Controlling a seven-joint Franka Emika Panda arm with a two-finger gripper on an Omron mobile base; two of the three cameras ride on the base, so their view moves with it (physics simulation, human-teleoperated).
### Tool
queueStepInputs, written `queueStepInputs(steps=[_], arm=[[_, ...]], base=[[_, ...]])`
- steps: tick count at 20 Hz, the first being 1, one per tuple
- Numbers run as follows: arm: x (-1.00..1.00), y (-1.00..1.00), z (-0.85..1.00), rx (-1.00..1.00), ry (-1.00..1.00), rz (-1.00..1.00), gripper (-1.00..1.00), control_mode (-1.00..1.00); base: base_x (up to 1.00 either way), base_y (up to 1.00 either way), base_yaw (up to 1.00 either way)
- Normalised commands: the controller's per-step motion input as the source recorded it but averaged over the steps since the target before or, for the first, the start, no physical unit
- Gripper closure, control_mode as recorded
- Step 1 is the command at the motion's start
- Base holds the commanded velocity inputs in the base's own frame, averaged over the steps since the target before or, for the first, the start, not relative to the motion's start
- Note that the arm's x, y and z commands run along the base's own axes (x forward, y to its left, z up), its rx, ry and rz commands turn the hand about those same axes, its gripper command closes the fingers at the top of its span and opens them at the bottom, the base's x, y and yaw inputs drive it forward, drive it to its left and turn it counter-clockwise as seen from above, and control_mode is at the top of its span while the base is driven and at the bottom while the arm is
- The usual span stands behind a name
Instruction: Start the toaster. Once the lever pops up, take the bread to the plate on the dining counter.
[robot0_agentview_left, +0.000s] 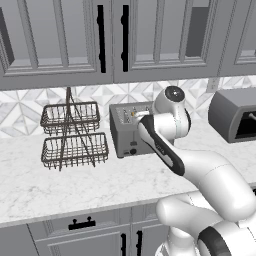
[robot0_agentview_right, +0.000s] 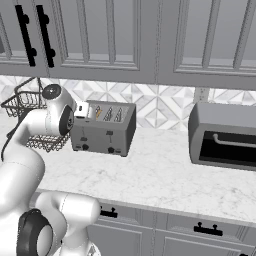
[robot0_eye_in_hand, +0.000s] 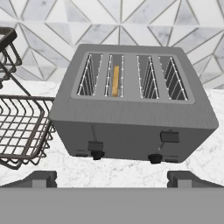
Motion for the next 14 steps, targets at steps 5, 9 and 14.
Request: queueStepInputs(steps=[5, 9, 14], arm=[[0.00, 0.00, 0.00, 0.00, 0.00, 0.00, -1.00, -1.00], [0.00, 0.00, 0.00, 0.00, 0.00, 0.00, -1.00, -1.00], [0.00, 0.00, 0.00, 0.00, 0.00, 0.00, -1.00, -1.00]], base=[[0.00, 0.00, 0.00], [0.00, 0.00, 0.00], [0.00, 0.00, 0.00]])
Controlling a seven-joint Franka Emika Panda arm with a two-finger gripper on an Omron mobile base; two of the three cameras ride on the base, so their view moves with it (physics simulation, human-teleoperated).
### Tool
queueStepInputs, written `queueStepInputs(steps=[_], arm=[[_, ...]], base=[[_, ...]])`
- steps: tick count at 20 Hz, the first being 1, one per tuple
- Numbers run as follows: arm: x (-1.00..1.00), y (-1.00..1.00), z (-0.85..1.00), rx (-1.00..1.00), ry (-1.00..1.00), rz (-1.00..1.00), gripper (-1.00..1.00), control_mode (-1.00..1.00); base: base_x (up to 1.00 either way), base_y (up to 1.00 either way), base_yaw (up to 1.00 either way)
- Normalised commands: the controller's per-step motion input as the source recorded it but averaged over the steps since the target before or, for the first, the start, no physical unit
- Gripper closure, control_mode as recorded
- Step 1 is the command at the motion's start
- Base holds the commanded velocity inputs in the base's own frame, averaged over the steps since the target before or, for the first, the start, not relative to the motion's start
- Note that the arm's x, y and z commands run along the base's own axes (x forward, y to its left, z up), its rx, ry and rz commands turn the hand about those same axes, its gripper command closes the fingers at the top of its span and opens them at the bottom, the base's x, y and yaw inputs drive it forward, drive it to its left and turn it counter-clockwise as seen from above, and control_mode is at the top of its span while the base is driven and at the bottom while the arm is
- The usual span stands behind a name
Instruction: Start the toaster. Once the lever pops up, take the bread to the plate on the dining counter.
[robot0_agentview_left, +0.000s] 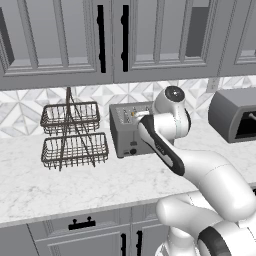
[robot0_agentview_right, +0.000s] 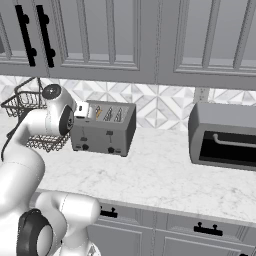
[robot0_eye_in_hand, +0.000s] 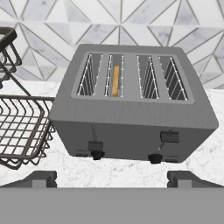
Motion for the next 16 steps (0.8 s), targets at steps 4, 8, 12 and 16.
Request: queueStepInputs(steps=[4, 8, 12, 16], arm=[[0.00, 0.00, 0.00, 0.00, 0.00, 0.00, -1.00, -1.00], [0.00, 0.00, 0.00, 0.00, 0.00, 0.00, -1.00, -1.00], [0.00, 0.00, 0.00, 0.00, 0.00, 0.00, -1.00, -1.00], [0.00, 0.00, 0.00, 0.00, 0.00, 0.00, -1.00, -1.00]], base=[[0.00, 0.00, 0.00], [0.00, 0.00, 0.00], [0.00, 0.00, 0.00], [0.00, 0.00, 0.00]])
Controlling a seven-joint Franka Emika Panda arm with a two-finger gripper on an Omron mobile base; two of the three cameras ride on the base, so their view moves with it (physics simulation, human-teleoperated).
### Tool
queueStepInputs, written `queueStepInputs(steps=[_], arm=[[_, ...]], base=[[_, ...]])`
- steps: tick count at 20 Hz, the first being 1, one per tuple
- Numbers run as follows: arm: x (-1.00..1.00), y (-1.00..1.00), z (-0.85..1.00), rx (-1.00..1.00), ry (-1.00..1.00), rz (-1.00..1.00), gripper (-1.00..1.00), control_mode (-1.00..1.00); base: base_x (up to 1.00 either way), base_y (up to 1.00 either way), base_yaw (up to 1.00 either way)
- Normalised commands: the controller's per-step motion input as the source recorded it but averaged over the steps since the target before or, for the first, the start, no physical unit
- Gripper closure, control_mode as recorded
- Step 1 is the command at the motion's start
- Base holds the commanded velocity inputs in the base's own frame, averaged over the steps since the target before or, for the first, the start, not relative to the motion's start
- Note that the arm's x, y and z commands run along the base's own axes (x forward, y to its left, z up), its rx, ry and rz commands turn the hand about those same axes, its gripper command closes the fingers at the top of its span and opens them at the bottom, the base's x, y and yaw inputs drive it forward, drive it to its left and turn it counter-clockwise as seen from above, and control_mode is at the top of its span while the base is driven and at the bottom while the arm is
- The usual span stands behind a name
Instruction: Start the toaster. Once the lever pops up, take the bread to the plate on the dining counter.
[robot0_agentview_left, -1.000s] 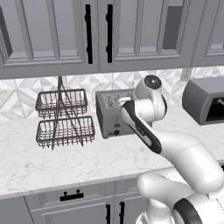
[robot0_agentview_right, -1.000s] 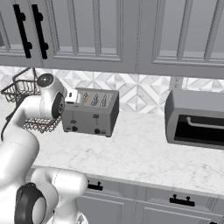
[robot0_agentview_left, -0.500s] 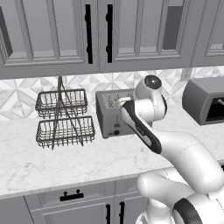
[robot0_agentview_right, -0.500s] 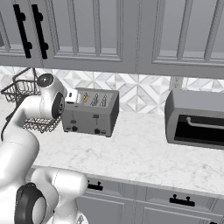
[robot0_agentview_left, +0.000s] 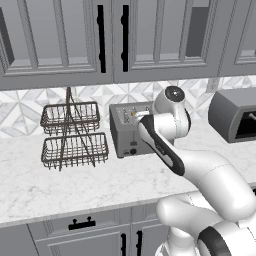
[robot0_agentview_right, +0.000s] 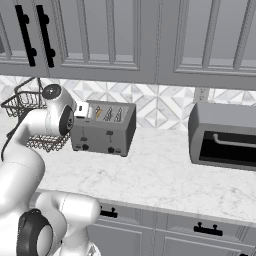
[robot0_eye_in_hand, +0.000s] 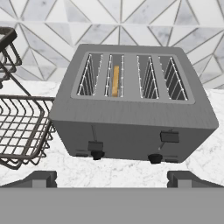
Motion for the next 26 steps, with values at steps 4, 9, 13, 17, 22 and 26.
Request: queueStepInputs(steps=[4, 9, 13, 17, 22, 26], arm=[[0.00, 0.00, 0.00, 0.00, 0.00, 0.00, -1.00, -1.00], [0.00, 0.00, 0.00, 0.00, 0.00, 0.00, -1.00, -1.00], [0.00, 0.00, 0.00, 0.00, 0.00, 0.00, -1.00, -1.00], [0.00, 0.00, 0.00, 0.00, 0.00, 0.00, -1.00, -1.00], [0.00, 0.00, 0.00, 0.00, 0.00, 0.00, -1.00, -1.00], [0.00, 0.00, 0.00, 0.00, 0.00, 0.00, -1.00, -1.00]], base=[[0.00, 0.00, 0.00], [0.00, 0.00, 0.00], [0.00, 0.00, 0.00], [0.00, 0.00, 0.00], [0.00, 0.00, 0.00], [0.00, 0.00, 0.00]])
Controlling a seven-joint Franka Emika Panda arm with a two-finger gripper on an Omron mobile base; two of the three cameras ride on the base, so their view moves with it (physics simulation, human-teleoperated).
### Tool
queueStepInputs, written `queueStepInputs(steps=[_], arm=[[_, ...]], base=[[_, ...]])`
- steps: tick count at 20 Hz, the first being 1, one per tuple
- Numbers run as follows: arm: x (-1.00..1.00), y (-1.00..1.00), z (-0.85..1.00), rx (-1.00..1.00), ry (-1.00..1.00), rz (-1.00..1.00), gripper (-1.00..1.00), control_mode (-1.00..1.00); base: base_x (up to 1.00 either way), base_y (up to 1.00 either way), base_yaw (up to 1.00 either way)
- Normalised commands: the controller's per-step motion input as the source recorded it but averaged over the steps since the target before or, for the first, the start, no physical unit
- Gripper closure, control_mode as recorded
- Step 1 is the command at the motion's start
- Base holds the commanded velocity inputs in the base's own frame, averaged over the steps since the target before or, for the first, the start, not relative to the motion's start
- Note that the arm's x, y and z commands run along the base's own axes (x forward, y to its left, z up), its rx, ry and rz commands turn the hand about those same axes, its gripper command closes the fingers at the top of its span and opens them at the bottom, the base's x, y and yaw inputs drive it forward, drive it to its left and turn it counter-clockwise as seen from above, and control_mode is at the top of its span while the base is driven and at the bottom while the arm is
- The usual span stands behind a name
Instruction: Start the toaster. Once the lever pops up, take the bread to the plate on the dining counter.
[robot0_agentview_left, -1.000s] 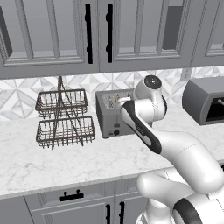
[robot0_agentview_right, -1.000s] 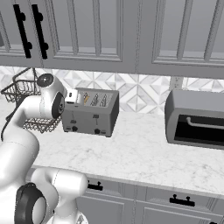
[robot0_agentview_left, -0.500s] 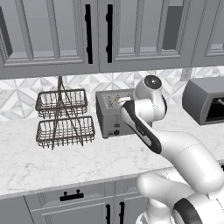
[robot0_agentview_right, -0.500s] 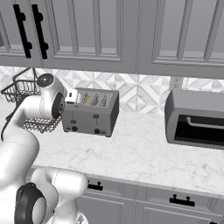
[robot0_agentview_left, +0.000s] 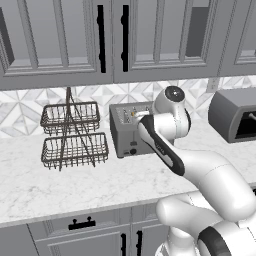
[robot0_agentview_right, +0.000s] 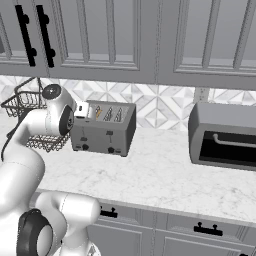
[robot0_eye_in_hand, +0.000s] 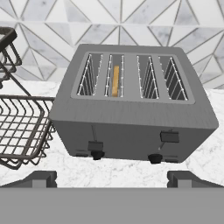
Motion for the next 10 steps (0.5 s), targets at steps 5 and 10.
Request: queueStepInputs(steps=[5, 10], arm=[[0.00, 0.00, 0.00, 0.00, 0.00, 0.00, -1.00, -1.00], [0.00, 0.00, 0.00, 0.00, 0.00, 0.00, -1.00, -1.00]], base=[[0.00, 0.00, 0.00], [0.00, 0.00, 0.00]])
